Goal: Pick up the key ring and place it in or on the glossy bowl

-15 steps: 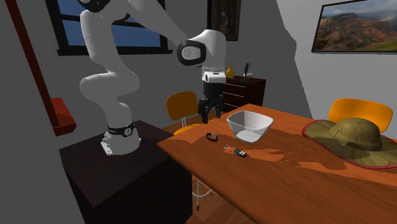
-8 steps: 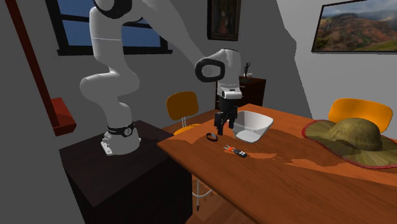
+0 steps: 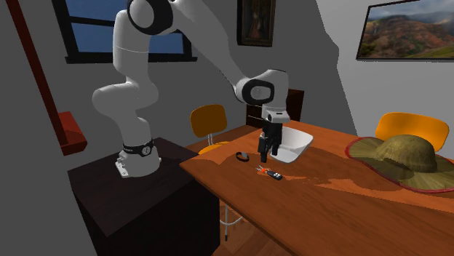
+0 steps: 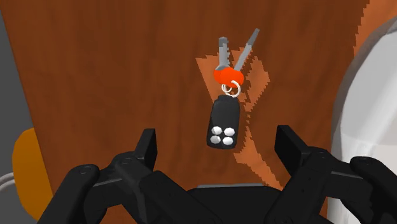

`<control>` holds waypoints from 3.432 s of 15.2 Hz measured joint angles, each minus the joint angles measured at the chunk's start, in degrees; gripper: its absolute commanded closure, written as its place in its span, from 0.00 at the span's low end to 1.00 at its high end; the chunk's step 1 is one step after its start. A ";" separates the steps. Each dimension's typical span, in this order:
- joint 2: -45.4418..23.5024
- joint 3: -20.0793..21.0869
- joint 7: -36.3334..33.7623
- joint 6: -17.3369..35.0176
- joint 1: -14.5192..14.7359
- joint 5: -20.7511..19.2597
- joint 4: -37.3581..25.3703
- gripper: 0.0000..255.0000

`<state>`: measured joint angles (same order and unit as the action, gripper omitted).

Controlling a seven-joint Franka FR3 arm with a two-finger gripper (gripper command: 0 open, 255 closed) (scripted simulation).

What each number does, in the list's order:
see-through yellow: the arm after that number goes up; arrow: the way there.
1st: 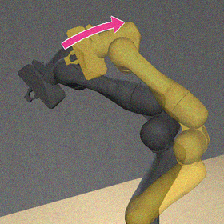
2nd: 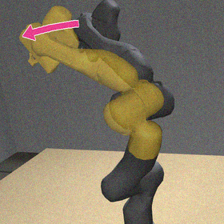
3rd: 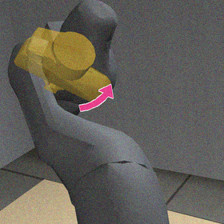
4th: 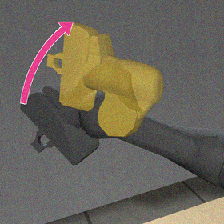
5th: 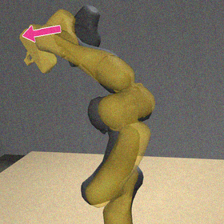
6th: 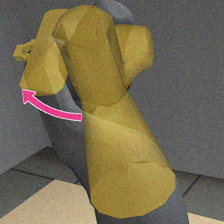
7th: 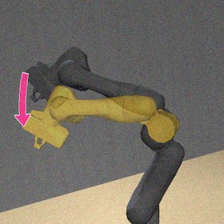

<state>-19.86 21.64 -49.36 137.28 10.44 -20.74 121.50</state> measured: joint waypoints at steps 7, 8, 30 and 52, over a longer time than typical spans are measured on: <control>-0.24 -1.16 -1.20 -1.73 1.65 -3.05 -1.24 0.00; 0.05 -1.15 -1.28 -0.61 1.19 -2.78 -0.25 0.00; 1.42 -0.89 -0.43 18.08 -1.75 -0.28 9.40 0.00; -4.10 -3.25 -1.91 23.95 0.32 -3.30 9.56 1.00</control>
<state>-23.96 18.39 -51.26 161.23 10.76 -24.04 131.06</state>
